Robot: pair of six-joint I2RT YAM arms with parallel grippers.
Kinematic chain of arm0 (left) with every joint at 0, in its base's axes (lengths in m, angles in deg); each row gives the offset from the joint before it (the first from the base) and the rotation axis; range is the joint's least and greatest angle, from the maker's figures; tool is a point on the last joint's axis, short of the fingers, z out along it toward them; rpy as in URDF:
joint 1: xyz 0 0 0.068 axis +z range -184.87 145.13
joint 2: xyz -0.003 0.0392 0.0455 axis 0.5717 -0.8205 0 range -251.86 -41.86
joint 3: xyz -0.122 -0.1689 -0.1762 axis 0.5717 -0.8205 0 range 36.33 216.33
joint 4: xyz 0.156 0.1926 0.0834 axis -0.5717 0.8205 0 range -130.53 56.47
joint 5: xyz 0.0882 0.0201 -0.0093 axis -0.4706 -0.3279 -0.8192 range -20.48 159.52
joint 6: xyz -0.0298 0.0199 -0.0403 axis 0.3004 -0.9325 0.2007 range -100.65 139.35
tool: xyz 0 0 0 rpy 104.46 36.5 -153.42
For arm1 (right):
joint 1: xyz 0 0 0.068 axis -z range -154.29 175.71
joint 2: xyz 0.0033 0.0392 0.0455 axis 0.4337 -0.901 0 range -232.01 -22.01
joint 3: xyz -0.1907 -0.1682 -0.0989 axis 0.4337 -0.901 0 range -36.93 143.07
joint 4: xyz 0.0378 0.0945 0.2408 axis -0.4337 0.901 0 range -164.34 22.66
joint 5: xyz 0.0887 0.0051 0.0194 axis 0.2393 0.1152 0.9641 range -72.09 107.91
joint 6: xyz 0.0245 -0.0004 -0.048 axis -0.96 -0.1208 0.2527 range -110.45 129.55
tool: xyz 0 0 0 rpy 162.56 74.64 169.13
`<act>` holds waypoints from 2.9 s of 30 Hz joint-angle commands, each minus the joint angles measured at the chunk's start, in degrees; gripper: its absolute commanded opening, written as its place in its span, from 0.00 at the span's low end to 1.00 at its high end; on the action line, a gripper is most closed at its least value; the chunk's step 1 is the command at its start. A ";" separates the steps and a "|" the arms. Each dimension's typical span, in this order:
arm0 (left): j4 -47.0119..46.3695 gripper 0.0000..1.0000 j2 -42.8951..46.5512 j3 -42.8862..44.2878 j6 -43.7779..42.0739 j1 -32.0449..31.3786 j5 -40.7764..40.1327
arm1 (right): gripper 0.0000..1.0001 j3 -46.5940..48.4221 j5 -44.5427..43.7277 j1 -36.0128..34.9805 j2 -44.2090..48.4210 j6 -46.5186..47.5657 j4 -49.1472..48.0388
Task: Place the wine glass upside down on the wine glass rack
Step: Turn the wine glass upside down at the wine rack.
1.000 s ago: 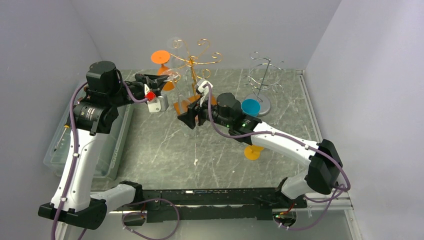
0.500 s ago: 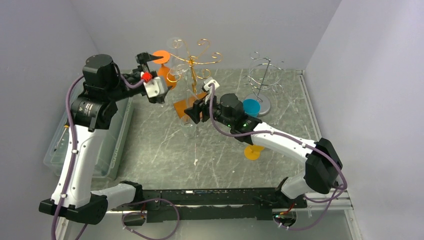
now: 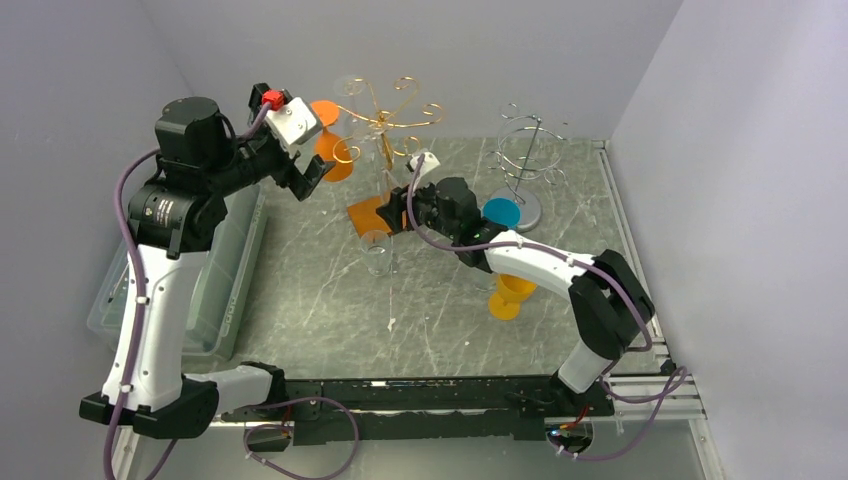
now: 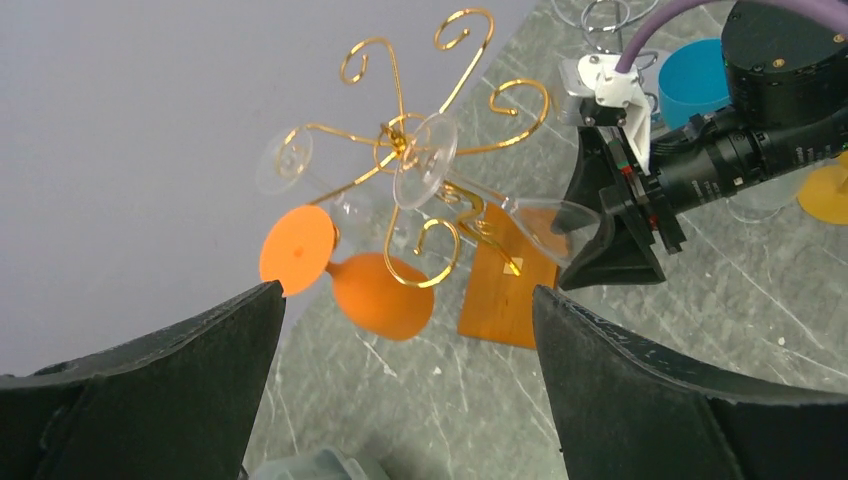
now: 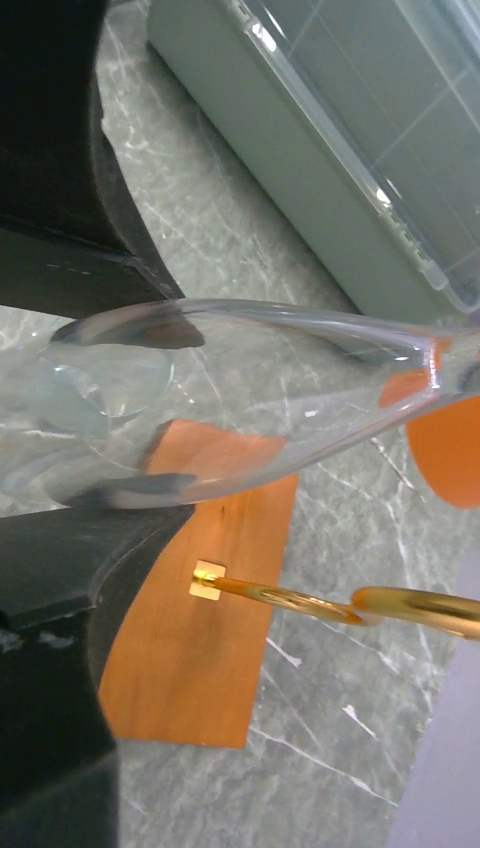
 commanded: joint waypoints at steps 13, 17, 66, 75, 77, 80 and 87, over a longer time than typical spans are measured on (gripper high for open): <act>0.88 0.99 3.93 -4.50 2.30 -0.18 -5.76 | 0.31 6.41 2.07 0.25 -6.24 -2.41 -10.73; 0.93 0.99 4.28 -5.62 1.71 -0.18 -4.87 | 0.31 5.88 1.43 -0.29 -6.25 -1.81 -11.08; -4.33 0.84 -6.86 -3.49 3.61 0.31 -13.25 | 0.24 1.48 -4.75 -1.06 -3.09 0.92 -12.67; -4.70 0.73 -16.67 6.44 7.95 1.67 -14.94 | 0.24 -4.95 -6.31 -1.78 0.45 0.05 -17.81; -5.32 0.73 -16.96 6.49 7.95 1.67 -13.22 | 0.24 -5.49 -6.98 -1.74 0.41 0.03 -19.52; -6.04 0.73 -17.67 8.08 8.04 1.67 -10.18 | 0.24 -6.45 -8.70 -1.84 0.22 -0.42 -23.12; -5.19 0.72 -22.38 15.79 8.21 1.38 -2.74 | 0.25 -6.71 -15.70 -3.22 -3.36 1.49 -31.04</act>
